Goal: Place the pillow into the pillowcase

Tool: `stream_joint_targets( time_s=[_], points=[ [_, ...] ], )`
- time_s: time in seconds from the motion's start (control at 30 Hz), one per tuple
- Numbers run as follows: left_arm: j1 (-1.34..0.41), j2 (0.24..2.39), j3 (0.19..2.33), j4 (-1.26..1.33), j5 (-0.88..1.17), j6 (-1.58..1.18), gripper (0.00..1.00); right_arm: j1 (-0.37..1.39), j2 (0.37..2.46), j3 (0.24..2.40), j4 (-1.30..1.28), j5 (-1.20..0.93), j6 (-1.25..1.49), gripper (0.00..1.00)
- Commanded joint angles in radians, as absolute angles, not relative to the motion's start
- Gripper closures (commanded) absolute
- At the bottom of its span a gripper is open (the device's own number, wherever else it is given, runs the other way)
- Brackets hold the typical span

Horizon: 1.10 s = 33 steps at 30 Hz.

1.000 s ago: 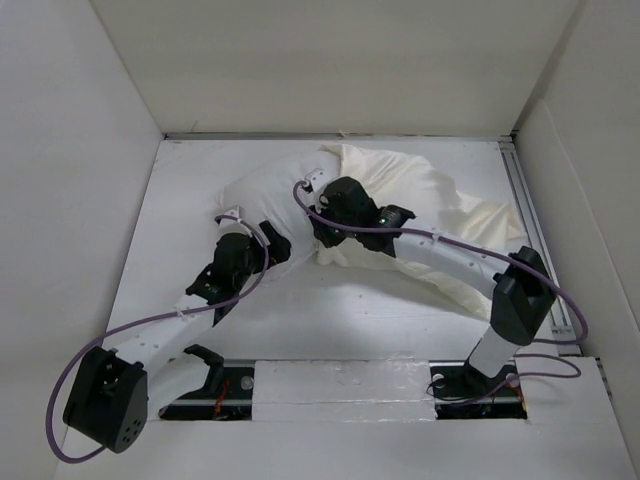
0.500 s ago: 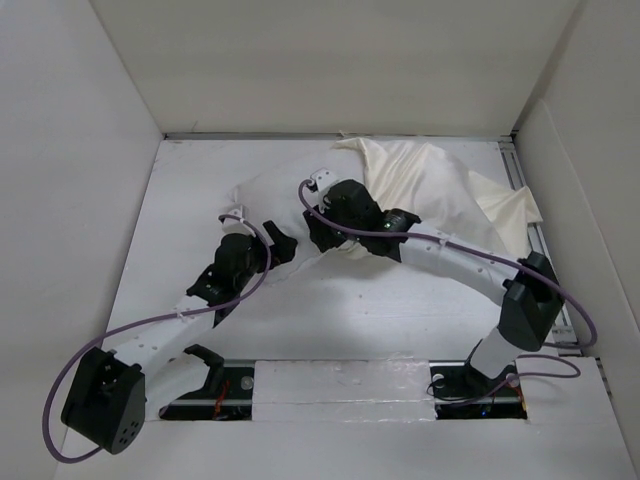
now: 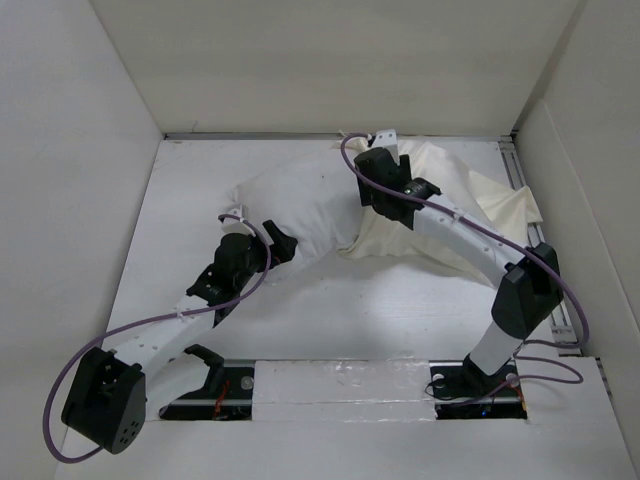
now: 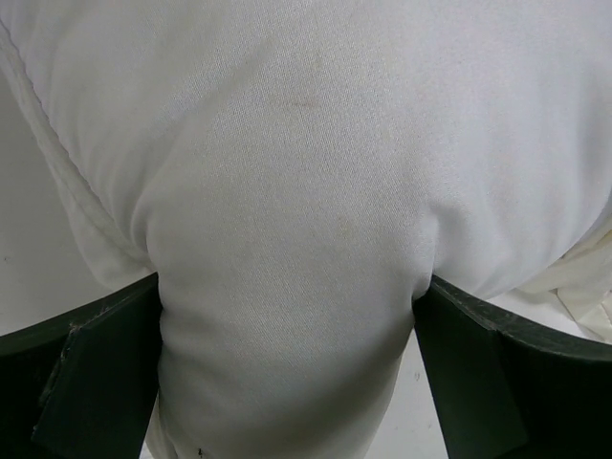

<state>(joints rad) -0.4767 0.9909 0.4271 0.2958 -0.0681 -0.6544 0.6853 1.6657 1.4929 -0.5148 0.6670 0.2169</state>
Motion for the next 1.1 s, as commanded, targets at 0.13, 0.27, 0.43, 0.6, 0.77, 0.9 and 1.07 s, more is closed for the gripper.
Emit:
stream_joint_targets(
  time_s=[0.13,0.27,0.43,0.6,0.77,0.9,1.07],
  points=[
    [-0.48,0.988,0.43,0.35,-0.058,-0.643,0.0,0.652,1.71,1.536,-0.511,0.67,0.209,0.46],
    [-0.48,0.997,0.439,0.35,-0.049,-0.634,0.0,0.663,1.721,1.555,-0.511,0.615,0.209,0.85],
    [-0.48,1.015,0.43,0.399,-0.02,-0.634,0.0,0.773,1.694,1.6,-0.482,0.436,0.146,1.0],
    [-0.48,1.015,0.43,0.474,0.047,-0.615,0.0,0.827,1.696,1.661,-0.46,-0.063,-0.061,1.0],
    [-0.503,0.986,0.42,0.508,0.048,-0.633,0.0,0.856,1.866,1.796,-0.584,-0.515,-0.218,1.0],
    [-0.503,0.986,0.411,0.534,0.058,-0.643,0.0,0.856,2.038,1.928,-0.712,-0.74,-0.304,1.0],
    [-0.503,1.018,0.393,0.581,0.078,-0.652,0.0,0.891,2.083,1.98,-0.701,-0.865,-0.327,1.0]
  ],
)
